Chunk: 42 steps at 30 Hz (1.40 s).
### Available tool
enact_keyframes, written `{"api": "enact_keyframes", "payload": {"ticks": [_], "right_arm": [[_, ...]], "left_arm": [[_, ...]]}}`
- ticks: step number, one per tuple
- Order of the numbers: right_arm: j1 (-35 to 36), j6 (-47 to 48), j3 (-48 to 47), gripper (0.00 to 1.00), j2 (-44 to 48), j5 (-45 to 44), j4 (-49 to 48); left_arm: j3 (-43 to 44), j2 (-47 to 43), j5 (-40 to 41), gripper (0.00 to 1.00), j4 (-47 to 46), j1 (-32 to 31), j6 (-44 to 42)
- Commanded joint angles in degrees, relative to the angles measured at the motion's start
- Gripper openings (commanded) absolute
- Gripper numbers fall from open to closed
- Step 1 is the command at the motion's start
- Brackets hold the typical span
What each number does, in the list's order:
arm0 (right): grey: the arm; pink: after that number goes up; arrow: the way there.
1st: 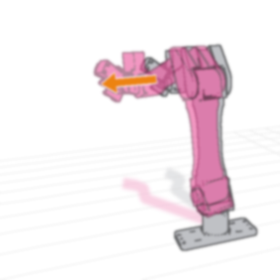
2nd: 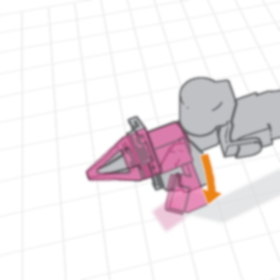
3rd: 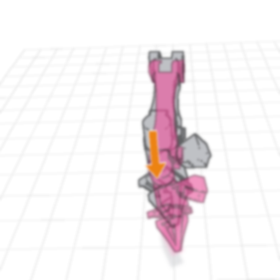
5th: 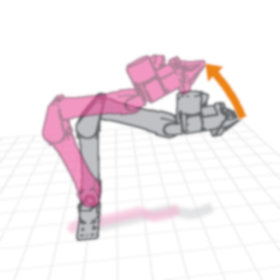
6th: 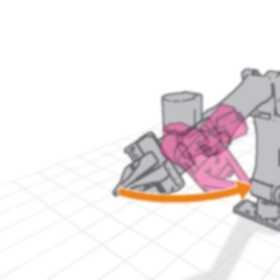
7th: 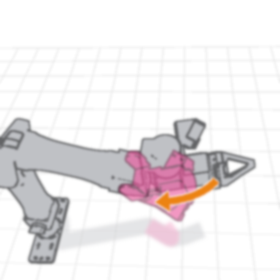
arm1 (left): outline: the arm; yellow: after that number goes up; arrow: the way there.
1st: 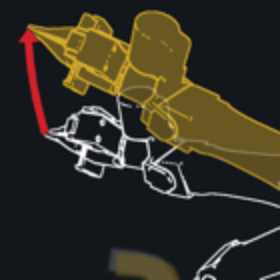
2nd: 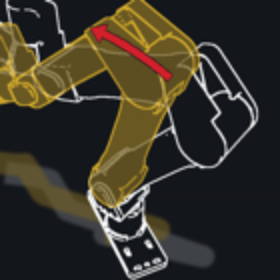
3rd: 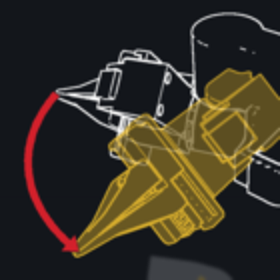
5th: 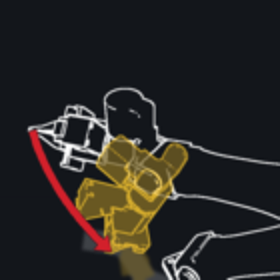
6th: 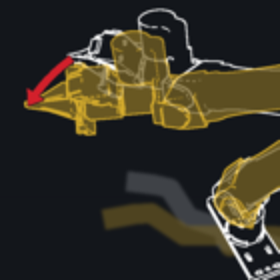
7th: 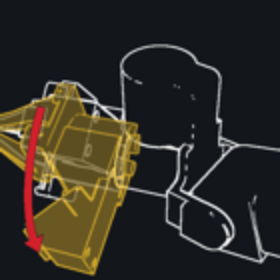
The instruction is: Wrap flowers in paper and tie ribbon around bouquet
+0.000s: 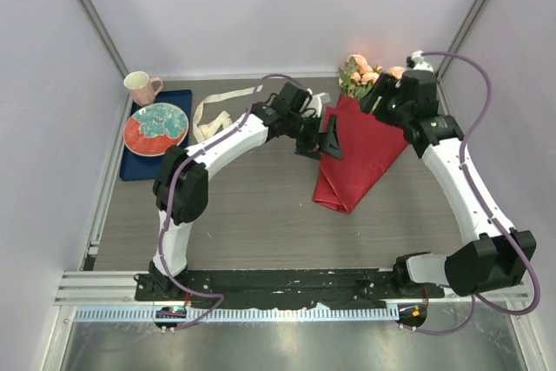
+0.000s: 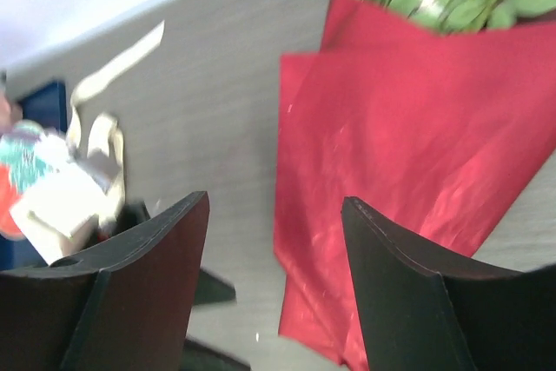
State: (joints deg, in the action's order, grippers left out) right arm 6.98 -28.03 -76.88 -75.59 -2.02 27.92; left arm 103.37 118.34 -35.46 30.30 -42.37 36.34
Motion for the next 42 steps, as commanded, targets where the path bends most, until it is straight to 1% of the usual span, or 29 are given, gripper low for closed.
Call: {"api": "enact_keyframes", "payload": {"ticks": [1,2,4,6,7,9,10,11,12,13,14,15,17,19,20,23,24,26,27,30,31,33,34,35,36,38,39,41,42], "right_arm": [[4.26,-1.23,6.9,0.69,3.77,4.28,0.73],[4.18,-2.11,7.7,0.69,5.26,6.83,0.38],[4.35,-2.2,10.07,0.69,6.68,9.04,0.29],[4.35,-1.06,12.53,0.69,8.0,9.49,0.9],[4.35,-0.71,13.68,0.69,8.35,9.41,1.34],[4.09,-0.36,18.4,0.71,9.14,10.46,1.26],[3.92,-0.53,20.26,0.76,9.06,10.63,0.91],[3.48,-0.62,22.19,0.79,9.23,12.9,0.04],[2.69,-1.84,27.17,0.8,9.67,14.66,-1.45],[0.68,-2.72,29.66,0.8,9.94,17.03,-4.95],[-0.47,-3.69,31.95,0.81,10.02,20.44,-6.46],[-1.78,-4.83,35.62,0.81,9.85,21.61,-7.52],[-5.04,-5.28,38.37,0.81,9.59,23.11,-9.46],[-7.93,-4.32,40.75,0.81,9.94,23.47,-9.47],[-8.47,-3.88,41.98,0.81,10.2,23.38,-9.47],[-9.09,-3.08,44.0,0.8,11.34,22.41,-9.47],[-9.09,-2.91,44.53,0.81,11.26,22.06,-9.55],[-9.09,-3.25,46.46,0.81,10.29,22.41,-11.48],[-9.09,-3.52,46.99,0.8,9.77,22.85,-12.36],[-9.09,-6.32,49.37,0.79,7.66,25.22,-18.84],[-9.09,-7.9,49.81,0.78,6.96,26.27,-20.35],[-8.92,-9.84,50.95,0.75,5.72,26.72,-24.03],[-8.74,-10.72,51.48,0.74,5.28,27.24,-25.71],[-8.57,-13.08,52.35,0.73,4.24,27.33,-27.03],[-7.78,-14.23,52.62,0.69,3.7,27.16,-30.0],[-6.99,-18.44,53.58,0.67,2.56,25.59,-32.83],[-4.46,-20.2,54.03,0.65,1.42,24.79,-36.41],[-2.6,-24.93,54.82,0.63,-0.42,21.9,-40.38],[-1.72,-26.1,54.73,0.61,-2.96,21.28,-44.58]], "left_arm": [[-2.74,1.17,0.84,0.9,6.69,4.39,-8.73],[-1.26,2.58,0.22,0.91,7.92,4.84,-9.87],[1.29,6.35,-2.05,0.91,10.3,5.63,-10.67],[2.09,7.51,0.03,0.89,11.53,5.72,-10.85],[0.97,7.34,2.13,0.86,10.84,5.72,-10.5],[-1.76,5.06,2.94,0.85,6.19,6.07,-8.31],[-5.25,4.18,2.33,0.85,3.91,6.07,-7.34],[-7.03,2.7,-0.02,0.86,-1.51,6.16,-5.94],[-8.44,2.42,-1.26,0.87,-3.48,6.33,-3.84],[-9.41,2.5,-2.06,0.88,-4.54,6.33,-3.03],[-9.24,3.2,-2.24,0.88,-4.12,6.33,-2.68],[-8.98,3.56,-1.81,0.88,-3.33,6.33,-2.24],[-10.55,2.95,-1.1,0.87,-5.24,6.33,-1.54],[-14.41,0.06,0.21,0.87,-7.61,6.33,-0.66],[-15.65,-1.26,1.87,0.86,-7.89,6.42,-0.57],[-20.56,-6.18,2.77,0.86,-9.46,6.77,0.31],[-24.06,-9.42,2.68,0.86,-10.43,6.95,0.75],[-28.12,-12.95,3.03,0.85,-13.59,7.47,2.68],[-31.97,-16.97,3.73,0.85,-14.56,7.65,3.38],[-38.04,-22.18,5.13,0.86,-16.5,8.18,4.79],[-39.03,-25.15,5.4,0.86,-16.07,8.53,4.8],[-41.05,-27.63,6.28,0.86,-14.93,9.06,4.8],[-41.67,-30.43,6.63,0.86,-14.58,9.76,4.97],[-42.28,-31.58,6.98,0.86,-14.49,10.2,5.67],[-43.51,-33.08,7.42,0.86,-14.48,10.64,6.11],[-44.92,-36.51,8.56,0.86,-14.57,12.22,7.6],[-45.27,-37.56,9.0,0.87,-14.57,12.83,7.96],[-46.32,-40.63,10.93,0.87,-14.22,14.68,8.83],[-46.68,-41.52,11.72,0.87,-14.13,15.12,9.27]]}}
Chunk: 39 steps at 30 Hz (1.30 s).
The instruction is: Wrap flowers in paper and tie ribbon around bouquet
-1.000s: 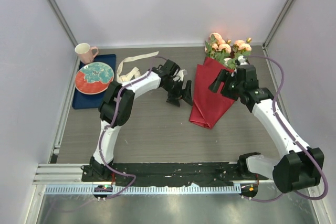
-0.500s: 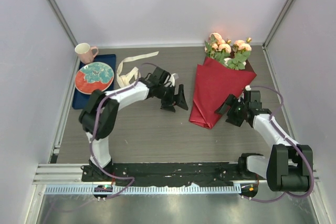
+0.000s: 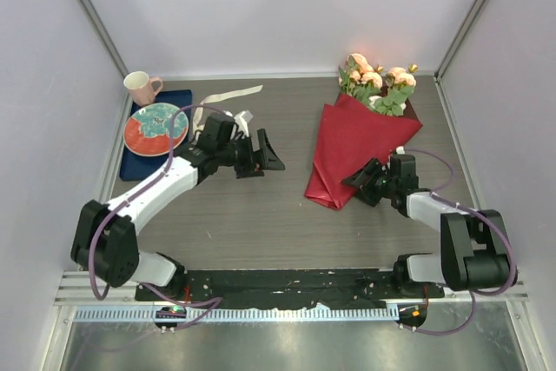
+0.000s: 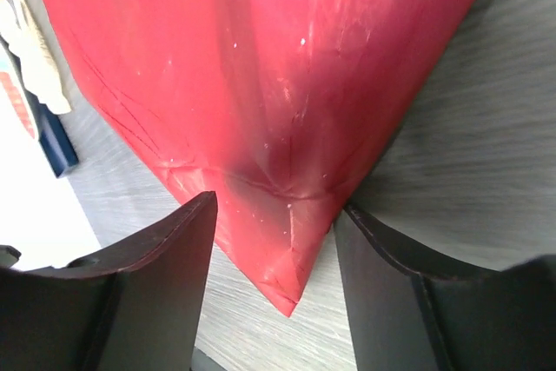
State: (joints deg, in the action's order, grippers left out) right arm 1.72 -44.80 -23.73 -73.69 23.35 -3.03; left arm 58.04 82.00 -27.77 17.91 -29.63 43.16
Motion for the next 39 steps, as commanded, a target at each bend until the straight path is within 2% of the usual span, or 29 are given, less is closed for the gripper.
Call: {"api": "enact_keyframes", "payload": {"ticks": [1,7,13,17,18,19,21,24,26,28,31,32,33,34,35,38,39], "right_arm": [[5.38,-10.48,1.23,0.61,-6.36,-5.15,-15.32],[12.25,-16.11,-9.22,0.57,-21.63,-11.39,-22.11],[17.44,-20.06,-26.18,0.57,-37.03,-14.73,-24.74],[18.76,-19.19,-40.74,0.59,-46.87,-16.06,-20.88],[18.76,-19.19,-42.53,0.59,-47.94,-16.15,-20.62],[18.85,-18.84,-44.28,0.6,-49.08,-16.32,-19.66],[18.85,-17.17,-48.68,0.63,-50.67,-16.06,-16.5],[18.94,-15.68,-48.79,0.72,-49.19,-15.1,-16.4],[19.11,-14.97,-46.95,0.77,-47.35,-13.61,-15.78],[19.29,-14.36,-44.23,0.79,-44.1,-12.37,-14.73],[19.73,-12.34,-38.97,0.86,-38.23,-10.88,-13.94],[20.08,-11.29,-37.72,0.88,-36.8,-10.7,-13.59],[20.17,-10.15,-36.49,0.88,-35.13,-10.09,-11.93],[20.34,-7.35,-34.39,0.88,-32.16,-9.91,-10.87],[20.52,-5.76,-33.15,0.88,-30.3,-9.82,-9.12],[20.7,1.19,-29.8,0.88,-25.82,-8.68,-5.08],[20.61,3.12,-29.63,0.88,-25.28,-8.24,-3.49]], "left_arm": [[-1.79,-6.31,4.73,0.87,-1.65,3.43,2.63],[-4.25,-12.56,10.8,0.88,0.88,7.12,3.16],[-4.95,-16.94,12.21,0.9,5.11,12.21,3.78],[-4.08,-19.94,17.12,0.94,9.15,14.51,3.77],[-3.99,-20.03,18.96,1.0,11.07,14.94,4.39],[-3.81,-19.77,21.59,1.0,11.96,15.99,5.18],[-3.2,-17.06,21.79,1.0,13.72,18.53,7.11],[-1.01,-8.63,22.23,1.0,16.35,22.75,10.35],[1.27,-1.97,19.35,0.98,16.37,25.05,12.21],[2.42,1.48,19.16,0.97,13.04,26.46,14.4],[4.7,7.37,17.93,0.87,6.01,27.08,13.72],[5.76,8.78,17.58,0.81,4.34,27.08,12.14],[7.42,11.67,15.92,0.81,2.32,26.99,10.04],[11.27,13.0,15.99,0.81,1.69,26.73,3.84],[13.57,14.58,16.43,0.83,1.86,26.29,1.08],[27.09,24.58,16.17,0.87,10.01,26.11,-8.94],[31.48,27.49,16.69,0.87,18.22,26.11,-10.97]]}}
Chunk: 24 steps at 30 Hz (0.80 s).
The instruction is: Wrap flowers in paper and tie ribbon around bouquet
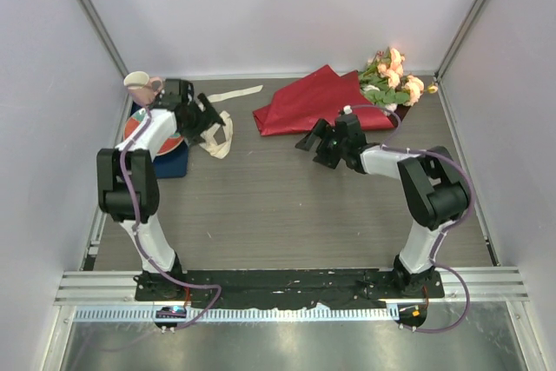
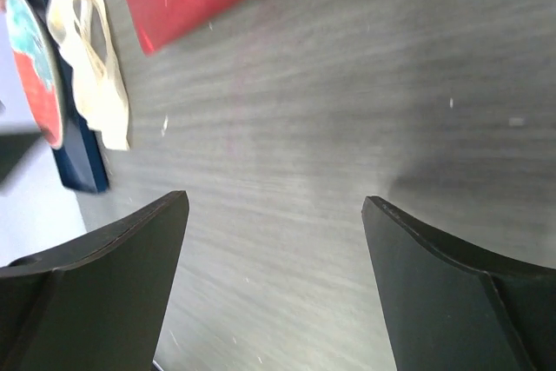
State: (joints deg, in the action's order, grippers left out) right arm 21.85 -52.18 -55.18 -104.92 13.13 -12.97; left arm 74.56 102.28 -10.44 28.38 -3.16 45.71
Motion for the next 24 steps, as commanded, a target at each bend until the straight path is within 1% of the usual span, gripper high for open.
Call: {"api": "enact_keyframes", "payload": {"ticks": [1,2,3,4,5,7,8,10,11,13,14,19,20,21,23,24], "right_arm": [[0.57,12.09,2.18,0.88,6.74,2.34,7.95],[0.57,14.45,2.7,0.88,8.4,2.43,9.79],[0.57,15.26,3.32,0.88,9.55,2.43,10.42],[0.57,16.14,4.28,0.88,10.52,2.26,11.03],[0.57,17.28,4.72,0.88,11.49,2.17,11.65],[0.57,17.73,5.86,0.88,14.3,1.64,12.62],[0.57,17.9,6.05,0.88,15.27,0.34,14.8],[0.48,17.99,6.48,0.88,17.29,-0.73,15.95],[0.48,18.08,6.49,0.88,17.82,-1.34,16.92],[0.48,17.82,6.4,0.87,19.05,-1.35,17.63],[0.48,17.64,6.4,0.87,19.4,-1.43,17.98],[0.48,17.47,7.8,0.86,21.51,-2.75,18.68],[0.48,17.29,8.07,0.86,22.21,-2.93,19.03],[0.48,17.03,8.33,0.86,22.57,-2.93,18.95],[0.48,16.76,8.95,0.86,23.62,-2.84,19.38],[0.48,16.76,9.03,0.86,24.06,-2.75,19.65]], "left_arm": [[22.22,12.54,1.45,0.88,11.48,-0.36,-15.02],[24.99,14.51,2.17,0.89,14.31,-0.36,-17.48],[27.28,16.09,2.96,0.89,18.94,-0.36,-18.02],[28.87,17.33,4.45,0.89,20.3,-0.44,-18.46],[28.27,16.9,4.72,0.89,20.4,-0.45,-18.64],[24.34,15.5,5.34,0.87,17.6,-0.36,-18.38],[23.01,14.28,5.43,0.85,16.54,-0.44,-18.03],[20.37,13.65,5.08,0.82,14.25,-0.36,-16.63],[19.66,13.74,3.34,0.81,12.85,-0.44,-16.19],[18.87,14.35,2.7,0.78,12.49,-0.62,-14.87],[18.86,14.79,3.14,0.73,12.75,-0.71,-14.52],[17.99,16.81,4.19,0.6,11.09,-1.15,-13.11],[17.98,16.9,4.37,0.52,9.86,-1.24,-12.93],[17.81,16.81,4.37,0.47,8.98,-1.24,-12.84],[17.81,17.07,4.55,0.39,7.57,-1.32,-12.58],[18.24,17.34,4.37,0.39,7.74,-1.32,-12.49]]}}
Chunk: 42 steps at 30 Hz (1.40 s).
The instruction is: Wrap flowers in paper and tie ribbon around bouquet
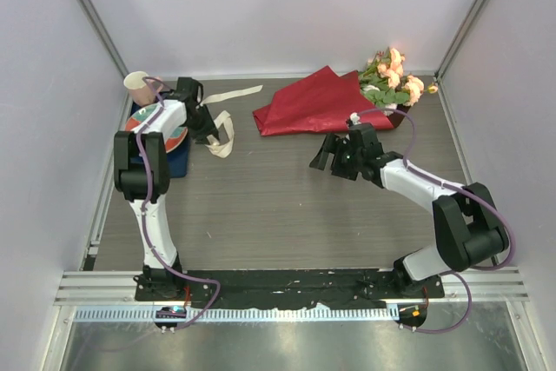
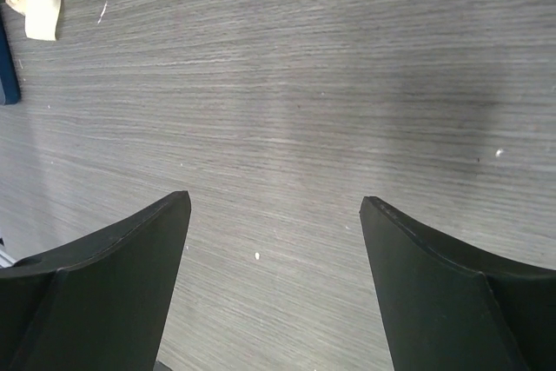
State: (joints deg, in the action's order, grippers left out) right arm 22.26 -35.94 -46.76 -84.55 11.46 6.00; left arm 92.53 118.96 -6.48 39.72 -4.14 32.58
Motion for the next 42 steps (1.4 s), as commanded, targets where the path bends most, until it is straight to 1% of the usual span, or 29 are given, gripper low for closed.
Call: {"api": "enact_keyframes", "payload": {"ticks": [1,5,7,10,11,14,15,16,18,19,20,21,22,24,25,26,27,28,30,31,33,35,36,38,41,42], "right_arm": [[0.06,0.44,0.71,0.86,4.22,-1.27,1.11],[-0.02,0.61,1.15,0.86,7.73,-2.5,2.87],[0.06,0.26,1.32,0.86,9.14,-2.59,3.14],[0.24,-0.53,1.67,0.86,10.45,-1.8,3.76],[0.24,-0.53,1.94,0.86,10.72,-1.71,3.84],[0.24,0.34,2.73,0.86,12.22,-2.76,5.77],[0.15,0.96,2.73,0.86,12.48,-4.07,6.56],[0.24,2.09,2.56,0.86,12.74,-4.86,7.53],[0.24,2.98,2.38,0.86,13.8,-6.45,9.81],[0.24,3.77,2.29,0.86,14.41,-7.85,10.26],[0.15,4.12,2.03,0.86,15.37,-8.47,11.57],[0.15,4.39,1.77,0.86,15.99,-9.08,12.54],[0.15,4.74,1.15,0.86,16.69,-10.31,13.24],[0.15,5.0,0.71,0.86,19.07,-10.93,15.17],[0.24,5.09,0.27,0.86,19.86,-11.28,15.88],[0.15,5.09,0.27,0.86,21.0,-11.29,16.76],[0.15,5.18,0.44,0.86,23.1,-11.29,16.94],[0.15,5.36,0.97,0.86,24.42,-11.2,17.11],[0.15,5.62,2.11,0.86,27.75,-8.13,15.63],[0.15,5.45,3.94,0.86,28.65,-6.82,14.66],[0.24,4.31,5.71,0.87,30.14,-2.43,11.5],[0.24,2.64,8.17,0.87,29.71,0.91,7.12],[0.33,0.02,8.7,0.87,29.1,3.1,5.88],[1.11,-2.98,10.28,0.87,26.38,4.18,1.76],[4.53,-10.35,10.64,0.83,20.85,1.73,-2.83],[5.68,-11.85,10.12,0.83,18.92,-0.72,-3.53]], "left_arm": [[1.5,1.45,-0.37,0.39,-3.08,-0.43,0.47],[3.97,2.86,-0.2,0.48,0.0,-1.22,-0.23],[4.58,3.47,-0.11,0.47,0.35,-1.48,-0.67],[7.21,4.79,-0.12,0.04,3.24,-1.66,-1.46],[7.22,3.05,-0.29,0.0,3.34,-1.92,-1.64],[6.43,-2.92,-1.77,0.0,3.08,-3.5,-1.82],[6.43,-8.42,-4.48,0.0,3.08,-4.11,-1.47],[6.17,-11.17,-6.42,0.0,2.9,-4.9,-1.03],[6.17,-17.24,-10.55,0.0,2.29,-8.41,0.02],[6.17,-22.75,-13.62,0.0,2.2,-9.91,1.33],[6.34,-25.24,-14.95,0.0,2.29,-13.57,1.87],[6.61,-27.44,-16.1,0.0,2.11,-15.44,2.48],[6.52,-32.16,-18.54,0.0,0.89,-19.11,3.71],[5.3,-36.49,-18.48,0.0,-0.52,-23.0,3.9],[4.42,-40.0,-17.09,0.0,-1.05,-24.5,4.07],[3.28,-41.77,-16.81,0.0,-2.45,-26.16,5.9],[-0.38,-43.27,-16.81,0.0,-3.68,-26.44,7.31],[-2.34,-45.46,-18.55,0.0,-6.3,-26.44,8.8],[-7.59,-47.05,-20.49,0.0,-9.3,-26.53,12.94],[-9.46,-47.76,-21.28,0.0,-13.84,-26.62,14.6],[-12.45,-49.08,-23.92,0.0,-17.04,-26.79,18.2],[-12.73,-50.3,-24.8,0.0,-18.37,-27.15,19.45],[-12.47,-51.01,-24.9,0.0,-18.72,-27.32,20.41],[-12.2,-52.85,-24.81,0.0,-19.6,-27.41,21.12],[-10.71,-57.42,-21.31,0.0,-17.94,-27.41,20.6],[-9.23,-59.7,-18.51,0.0,-17.15,-27.41,20.07]]}}
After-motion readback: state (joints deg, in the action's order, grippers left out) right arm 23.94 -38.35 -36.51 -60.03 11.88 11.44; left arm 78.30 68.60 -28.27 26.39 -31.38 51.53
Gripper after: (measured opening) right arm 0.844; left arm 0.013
